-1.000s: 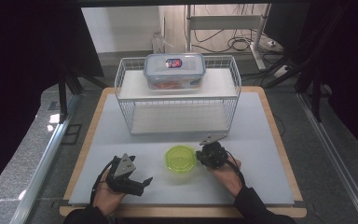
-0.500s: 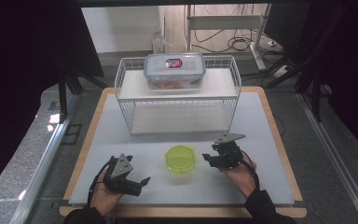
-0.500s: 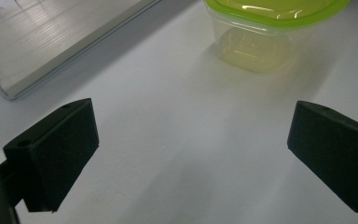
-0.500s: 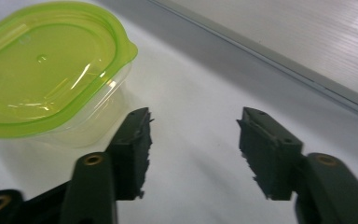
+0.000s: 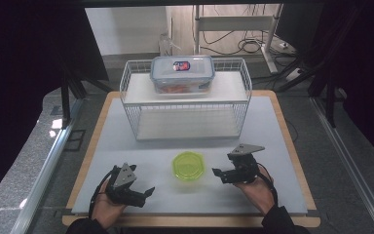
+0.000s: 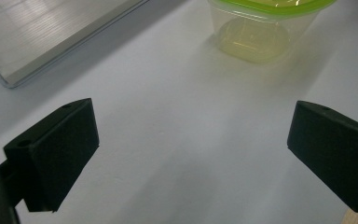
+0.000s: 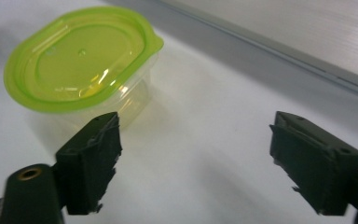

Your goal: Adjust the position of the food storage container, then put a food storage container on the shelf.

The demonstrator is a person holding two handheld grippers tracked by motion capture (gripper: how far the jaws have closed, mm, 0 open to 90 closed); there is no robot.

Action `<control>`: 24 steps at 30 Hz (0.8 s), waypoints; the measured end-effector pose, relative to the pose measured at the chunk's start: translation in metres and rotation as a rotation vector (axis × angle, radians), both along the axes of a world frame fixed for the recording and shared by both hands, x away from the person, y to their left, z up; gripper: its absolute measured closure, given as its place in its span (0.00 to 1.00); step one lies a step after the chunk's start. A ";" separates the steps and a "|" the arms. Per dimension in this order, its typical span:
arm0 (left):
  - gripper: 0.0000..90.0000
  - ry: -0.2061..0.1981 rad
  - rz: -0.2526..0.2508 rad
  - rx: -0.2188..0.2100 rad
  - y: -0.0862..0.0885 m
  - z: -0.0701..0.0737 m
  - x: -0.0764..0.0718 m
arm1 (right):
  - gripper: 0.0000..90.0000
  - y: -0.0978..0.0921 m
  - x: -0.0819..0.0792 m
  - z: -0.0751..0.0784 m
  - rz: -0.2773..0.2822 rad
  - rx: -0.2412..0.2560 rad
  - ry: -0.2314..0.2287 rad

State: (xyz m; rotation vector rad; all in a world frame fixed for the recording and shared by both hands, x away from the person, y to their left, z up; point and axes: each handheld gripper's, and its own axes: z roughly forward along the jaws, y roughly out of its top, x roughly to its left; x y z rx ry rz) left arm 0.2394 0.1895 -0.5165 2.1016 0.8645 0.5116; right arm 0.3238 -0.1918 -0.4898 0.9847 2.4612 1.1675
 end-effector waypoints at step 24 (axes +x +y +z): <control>0.02 0.002 -0.007 0.014 -0.001 -0.001 0.001 | 0.06 0.021 0.005 0.012 0.051 0.059 0.061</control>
